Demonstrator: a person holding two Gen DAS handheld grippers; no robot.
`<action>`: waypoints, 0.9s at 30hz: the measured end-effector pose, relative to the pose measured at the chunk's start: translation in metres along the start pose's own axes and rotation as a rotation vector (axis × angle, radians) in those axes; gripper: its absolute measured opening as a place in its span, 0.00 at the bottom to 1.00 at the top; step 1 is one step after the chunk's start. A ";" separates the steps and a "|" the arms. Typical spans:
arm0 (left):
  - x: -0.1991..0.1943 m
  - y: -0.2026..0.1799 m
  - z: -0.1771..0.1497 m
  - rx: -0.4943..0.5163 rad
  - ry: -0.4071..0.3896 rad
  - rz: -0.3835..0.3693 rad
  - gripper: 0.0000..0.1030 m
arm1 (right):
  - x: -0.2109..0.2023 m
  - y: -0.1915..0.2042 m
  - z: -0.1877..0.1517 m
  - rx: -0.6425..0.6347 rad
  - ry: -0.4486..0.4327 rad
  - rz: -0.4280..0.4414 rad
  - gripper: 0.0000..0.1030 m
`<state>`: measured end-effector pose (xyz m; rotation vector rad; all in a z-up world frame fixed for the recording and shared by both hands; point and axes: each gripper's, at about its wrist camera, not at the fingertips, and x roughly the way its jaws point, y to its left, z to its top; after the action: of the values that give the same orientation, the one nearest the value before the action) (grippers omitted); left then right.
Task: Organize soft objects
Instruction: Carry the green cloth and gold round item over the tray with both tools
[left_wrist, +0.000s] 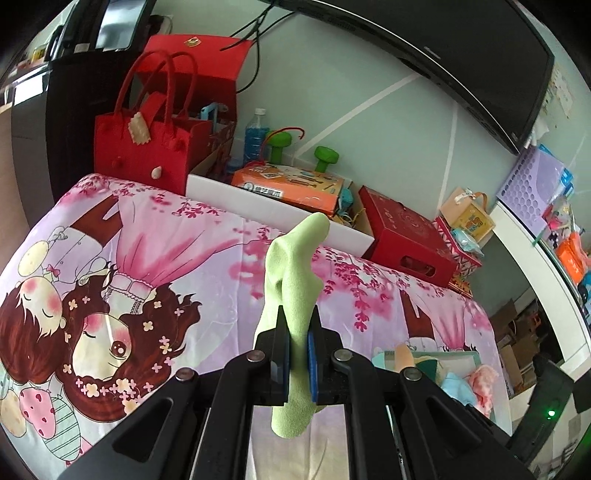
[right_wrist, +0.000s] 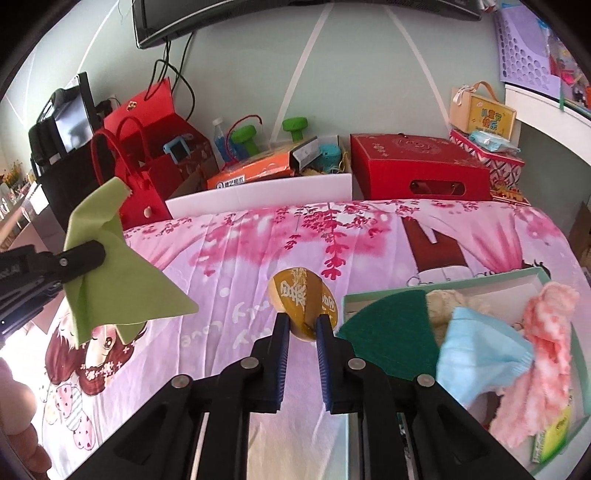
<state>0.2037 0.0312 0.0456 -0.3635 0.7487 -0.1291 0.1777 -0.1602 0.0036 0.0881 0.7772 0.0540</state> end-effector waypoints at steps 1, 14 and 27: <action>-0.001 -0.003 -0.001 0.008 -0.001 -0.001 0.07 | -0.004 -0.002 -0.001 0.000 -0.005 -0.001 0.15; -0.020 -0.063 -0.021 0.177 -0.016 -0.069 0.07 | -0.064 -0.049 -0.013 0.053 -0.081 -0.069 0.15; -0.026 -0.131 -0.065 0.350 0.042 -0.197 0.07 | -0.095 -0.118 -0.030 0.197 -0.089 -0.192 0.15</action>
<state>0.1422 -0.1019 0.0671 -0.1003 0.7149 -0.4487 0.0909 -0.2832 0.0366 0.2011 0.6969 -0.2074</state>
